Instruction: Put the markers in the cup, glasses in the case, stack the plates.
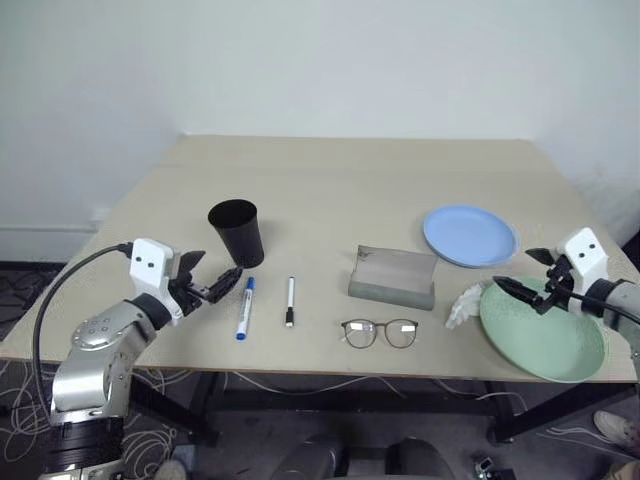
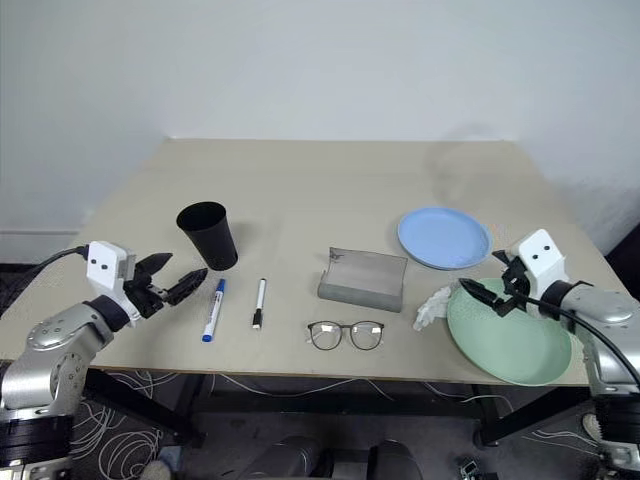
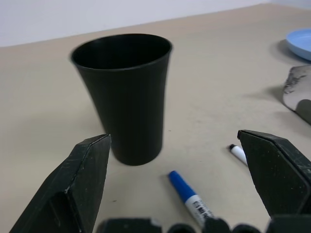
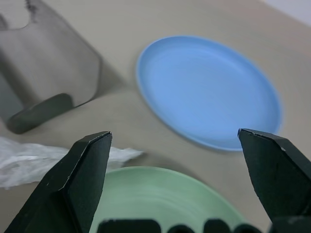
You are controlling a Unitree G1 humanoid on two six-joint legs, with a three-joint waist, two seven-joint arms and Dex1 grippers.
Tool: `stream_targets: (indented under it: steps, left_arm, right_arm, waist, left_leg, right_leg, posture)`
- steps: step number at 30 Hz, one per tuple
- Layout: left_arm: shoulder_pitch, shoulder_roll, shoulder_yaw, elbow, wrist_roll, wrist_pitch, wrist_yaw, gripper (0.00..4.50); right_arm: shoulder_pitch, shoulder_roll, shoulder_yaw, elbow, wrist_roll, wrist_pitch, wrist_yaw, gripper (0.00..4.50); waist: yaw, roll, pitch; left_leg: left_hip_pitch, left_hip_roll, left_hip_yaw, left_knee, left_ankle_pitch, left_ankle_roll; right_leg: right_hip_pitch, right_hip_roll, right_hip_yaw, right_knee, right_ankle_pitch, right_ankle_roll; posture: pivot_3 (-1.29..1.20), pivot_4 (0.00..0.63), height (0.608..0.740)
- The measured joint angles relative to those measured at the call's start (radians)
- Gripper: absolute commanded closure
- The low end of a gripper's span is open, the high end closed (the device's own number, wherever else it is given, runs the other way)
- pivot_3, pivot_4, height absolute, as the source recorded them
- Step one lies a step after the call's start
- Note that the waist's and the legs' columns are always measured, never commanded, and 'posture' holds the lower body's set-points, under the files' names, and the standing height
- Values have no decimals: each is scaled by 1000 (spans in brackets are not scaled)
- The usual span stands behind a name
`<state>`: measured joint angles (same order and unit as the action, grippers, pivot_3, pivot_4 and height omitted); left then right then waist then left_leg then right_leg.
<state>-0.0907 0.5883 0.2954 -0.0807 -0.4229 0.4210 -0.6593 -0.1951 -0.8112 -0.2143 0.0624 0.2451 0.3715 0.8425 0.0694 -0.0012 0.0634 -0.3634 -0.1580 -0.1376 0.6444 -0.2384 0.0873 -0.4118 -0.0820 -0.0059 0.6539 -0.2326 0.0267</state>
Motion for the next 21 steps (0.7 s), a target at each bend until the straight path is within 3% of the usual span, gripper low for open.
stream_targets:
  steps: [7,21]
  left_arm:
    - [53,-6,3,-41,-8,-1,7,66]
    - [87,15,39,-42,-23,-6,-16,66]
  right_arm:
    - [-102,2,54,40,-11,-2,11,0]
    - [-90,-12,65,41,-11,-4,34,0]
  waist:
    - [-9,0,0]
    - [-1,0,0]
  left_leg:
    - [0,1,3,0,0,0]
    - [0,1,5,0,-1,2]
  right_leg:
    - [-1,0,2,1,0,0]
    - [-1,0,4,0,0,0]
  posture:
    - [0,0,740]
    - [0,0,740]
